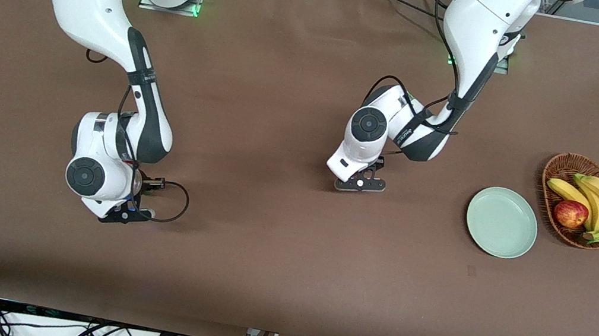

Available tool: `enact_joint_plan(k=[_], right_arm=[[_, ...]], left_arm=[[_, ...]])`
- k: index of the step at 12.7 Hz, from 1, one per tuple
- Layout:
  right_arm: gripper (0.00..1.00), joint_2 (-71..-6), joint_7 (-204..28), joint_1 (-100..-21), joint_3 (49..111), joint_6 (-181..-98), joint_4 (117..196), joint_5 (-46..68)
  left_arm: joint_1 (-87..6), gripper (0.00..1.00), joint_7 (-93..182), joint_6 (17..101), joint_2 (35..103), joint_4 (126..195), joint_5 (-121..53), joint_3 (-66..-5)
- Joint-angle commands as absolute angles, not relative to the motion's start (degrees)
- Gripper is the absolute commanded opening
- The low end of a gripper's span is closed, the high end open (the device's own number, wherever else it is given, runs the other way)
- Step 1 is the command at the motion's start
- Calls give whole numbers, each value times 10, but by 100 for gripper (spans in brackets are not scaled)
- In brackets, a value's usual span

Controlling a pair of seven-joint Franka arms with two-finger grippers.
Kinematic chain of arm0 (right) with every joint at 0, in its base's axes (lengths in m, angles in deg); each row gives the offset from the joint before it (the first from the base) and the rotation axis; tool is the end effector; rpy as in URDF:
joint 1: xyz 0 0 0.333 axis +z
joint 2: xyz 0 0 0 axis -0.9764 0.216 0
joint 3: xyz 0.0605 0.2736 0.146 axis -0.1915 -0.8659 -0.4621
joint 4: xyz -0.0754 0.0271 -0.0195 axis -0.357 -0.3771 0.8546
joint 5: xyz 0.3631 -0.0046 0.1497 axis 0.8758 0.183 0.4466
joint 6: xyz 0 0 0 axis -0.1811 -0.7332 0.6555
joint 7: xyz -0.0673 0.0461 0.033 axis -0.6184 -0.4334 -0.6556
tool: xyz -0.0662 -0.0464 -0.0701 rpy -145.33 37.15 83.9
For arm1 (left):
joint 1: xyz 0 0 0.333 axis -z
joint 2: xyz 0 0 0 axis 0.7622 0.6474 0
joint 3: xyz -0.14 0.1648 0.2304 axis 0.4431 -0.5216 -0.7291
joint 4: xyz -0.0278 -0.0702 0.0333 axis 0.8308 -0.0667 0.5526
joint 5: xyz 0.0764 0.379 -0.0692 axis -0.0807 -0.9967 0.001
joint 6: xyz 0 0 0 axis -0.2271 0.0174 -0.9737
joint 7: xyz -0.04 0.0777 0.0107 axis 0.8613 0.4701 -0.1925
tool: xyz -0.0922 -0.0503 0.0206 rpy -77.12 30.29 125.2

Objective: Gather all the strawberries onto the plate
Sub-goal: 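Place the strawberry mid-table with the right gripper while the left gripper carries another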

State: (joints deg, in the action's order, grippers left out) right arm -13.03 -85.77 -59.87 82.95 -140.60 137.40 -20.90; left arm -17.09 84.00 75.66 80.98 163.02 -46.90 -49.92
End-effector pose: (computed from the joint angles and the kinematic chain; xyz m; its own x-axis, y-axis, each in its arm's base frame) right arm 0.6946 0.1368 0.1790 0.9584 0.1961 -0.2075 0.2078 -0.9775 0.0362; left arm 0.5211 -0.3808 0.1769 0.9878 0.1337 -0.0794 0.1273 -0.9886 -0.0807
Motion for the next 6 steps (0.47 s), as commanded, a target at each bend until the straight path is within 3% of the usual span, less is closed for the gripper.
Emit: enact_joint_plan(k=[1, 6], right_arm=[[0, -163, -852, -598, 803, -1375, 1390, -204], [0, -169, -664, -558, 748, -1401, 1388, -162]], left_arm=[[-170, 4, 848, 750, 798, 1626, -492, -507], [-251, 4, 719, 566, 710, 1611, -492, -514]])
